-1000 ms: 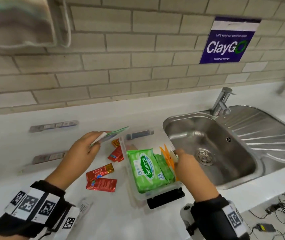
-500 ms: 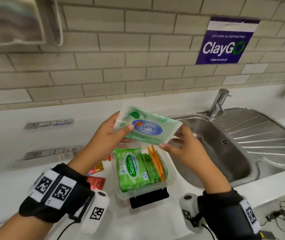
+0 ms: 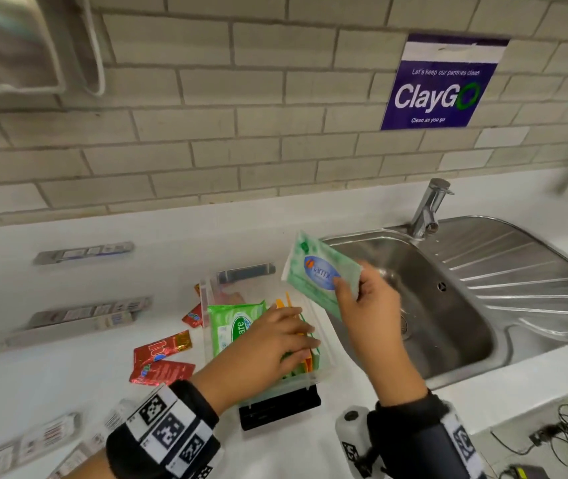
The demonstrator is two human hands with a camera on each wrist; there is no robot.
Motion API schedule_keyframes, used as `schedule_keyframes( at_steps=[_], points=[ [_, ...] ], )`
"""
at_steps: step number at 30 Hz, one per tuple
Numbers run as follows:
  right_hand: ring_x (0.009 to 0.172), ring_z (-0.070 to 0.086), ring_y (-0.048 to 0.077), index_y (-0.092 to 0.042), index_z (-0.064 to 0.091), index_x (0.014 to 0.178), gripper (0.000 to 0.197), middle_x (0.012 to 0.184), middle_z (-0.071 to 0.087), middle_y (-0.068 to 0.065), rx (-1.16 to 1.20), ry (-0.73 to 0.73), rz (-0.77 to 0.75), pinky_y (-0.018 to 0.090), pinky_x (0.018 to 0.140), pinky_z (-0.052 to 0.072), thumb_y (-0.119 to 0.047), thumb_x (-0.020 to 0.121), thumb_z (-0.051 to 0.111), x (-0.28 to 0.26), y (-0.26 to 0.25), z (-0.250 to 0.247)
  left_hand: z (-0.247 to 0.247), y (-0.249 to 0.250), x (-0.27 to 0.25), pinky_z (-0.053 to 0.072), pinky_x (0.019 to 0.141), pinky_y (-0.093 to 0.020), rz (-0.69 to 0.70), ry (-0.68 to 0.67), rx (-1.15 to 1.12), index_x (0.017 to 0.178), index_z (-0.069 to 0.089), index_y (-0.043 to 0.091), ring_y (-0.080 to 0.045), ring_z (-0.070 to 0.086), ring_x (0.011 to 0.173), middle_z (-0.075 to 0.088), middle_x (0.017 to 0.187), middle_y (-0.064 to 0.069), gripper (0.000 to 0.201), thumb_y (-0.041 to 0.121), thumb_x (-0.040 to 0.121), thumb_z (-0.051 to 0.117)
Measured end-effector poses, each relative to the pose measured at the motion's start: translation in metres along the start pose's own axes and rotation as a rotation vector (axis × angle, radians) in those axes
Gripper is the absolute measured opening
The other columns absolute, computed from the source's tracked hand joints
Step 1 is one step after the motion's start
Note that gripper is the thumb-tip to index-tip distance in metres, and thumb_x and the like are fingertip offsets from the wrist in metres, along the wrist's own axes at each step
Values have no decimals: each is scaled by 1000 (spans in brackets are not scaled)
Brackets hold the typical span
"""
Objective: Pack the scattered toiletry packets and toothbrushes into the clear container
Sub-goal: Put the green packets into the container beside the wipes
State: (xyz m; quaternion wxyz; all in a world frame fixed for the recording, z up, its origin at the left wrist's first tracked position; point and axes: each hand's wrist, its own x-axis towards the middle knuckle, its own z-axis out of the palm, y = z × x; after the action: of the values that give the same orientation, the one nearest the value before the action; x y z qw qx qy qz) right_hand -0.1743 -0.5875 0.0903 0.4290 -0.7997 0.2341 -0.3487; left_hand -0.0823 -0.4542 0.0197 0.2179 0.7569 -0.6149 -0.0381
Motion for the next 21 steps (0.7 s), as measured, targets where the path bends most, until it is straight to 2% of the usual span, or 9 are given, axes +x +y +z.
schedule_keyframes(
  at_steps=[3, 6, 8, 10, 12, 14, 17, 19, 21],
  points=[
    [48, 42, 14, -8, 58, 84, 9, 52, 43, -8, -294, -189, -67, 17, 42, 28, -10, 88, 51, -3, 6, 20, 0, -1, -3, 24, 103, -16, 50, 24, -22, 112, 65, 30, -9, 40, 120, 64, 113, 9, 45, 52, 91, 32],
    [50, 32, 14, -12, 35, 64, 21, 55, 25, -7, -673, -508, -88, 23, 44, 21, -11, 84, 44, -10, 5, 31, 2, -2, -9, 22, 103, -16, 76, 36, -29, 111, 65, 28, -7, 36, 119, 61, 116, 7, 37, 44, 90, 40],
    [63, 38, 16, -15, 21, 57, 39, 59, 23, -4, -855, -628, -64, 22, 47, 23, -7, 87, 44, -13, 2, 34, 2, -3, -11, 18, 103, -15, 89, 65, -30, 107, 68, 23, -5, 33, 119, 62, 117, 4, 38, 42, 90, 40],
    [78, 44, 21, -16, 18, 57, 43, 63, 32, 1, -898, -701, 26, 24, 56, 29, -7, 90, 44, -8, -8, 33, 3, -4, -11, 17, 102, -15, 102, 87, -22, 105, 69, 21, -5, 33, 118, 64, 116, 3, 37, 40, 90, 41],
    [92, 57, 29, -14, 30, 60, 34, 86, 57, 9, -911, -723, 82, 25, 61, 35, -6, 91, 42, 1, -18, 35, 4, -4, -11, 17, 103, -16, 99, 90, -24, 107, 68, 23, -4, 34, 119, 64, 117, 4, 34, 39, 91, 43],
    [106, 59, 28, -8, 55, 85, 15, 113, 62, 14, -933, -749, 101, 28, 75, 43, -4, 91, 41, 11, -22, 39, 7, -6, -12, 17, 103, -14, 85, 90, -41, 109, 67, 25, -5, 34, 119, 63, 117, 6, 33, 39, 91, 44],
    [111, 58, 30, 1, 56, 109, 24, 121, 60, 18, -925, -861, 193, 32, 87, 46, -3, 91, 40, 18, -21, 50, 8, -5, -14, 18, 102, -14, 38, 74, -70, 113, 64, 27, -5, 33, 120, 59, 120, 9, 34, 42, 91, 43],
    [112, 58, 32, -2, 56, 89, 18, 122, 60, 20, -908, -921, 269, 33, 85, 47, -4, 93, 39, 20, -20, 56, 9, -5, -15, 12, 100, -7, 15, 72, -90, 115, 63, 29, -3, 31, 119, 57, 121, 11, 35, 43, 91, 41],
    [111, 59, 35, -8, 43, 64, 30, 121, 60, 22, -804, -909, 411, 33, 79, 46, -5, 94, 39, 22, -19, 56, 9, -4, -16, 9, 98, -4, 4, 82, -113, 115, 63, 30, -2, 30, 118, 57, 120, 11, 36, 43, 91, 40]
  ],
)
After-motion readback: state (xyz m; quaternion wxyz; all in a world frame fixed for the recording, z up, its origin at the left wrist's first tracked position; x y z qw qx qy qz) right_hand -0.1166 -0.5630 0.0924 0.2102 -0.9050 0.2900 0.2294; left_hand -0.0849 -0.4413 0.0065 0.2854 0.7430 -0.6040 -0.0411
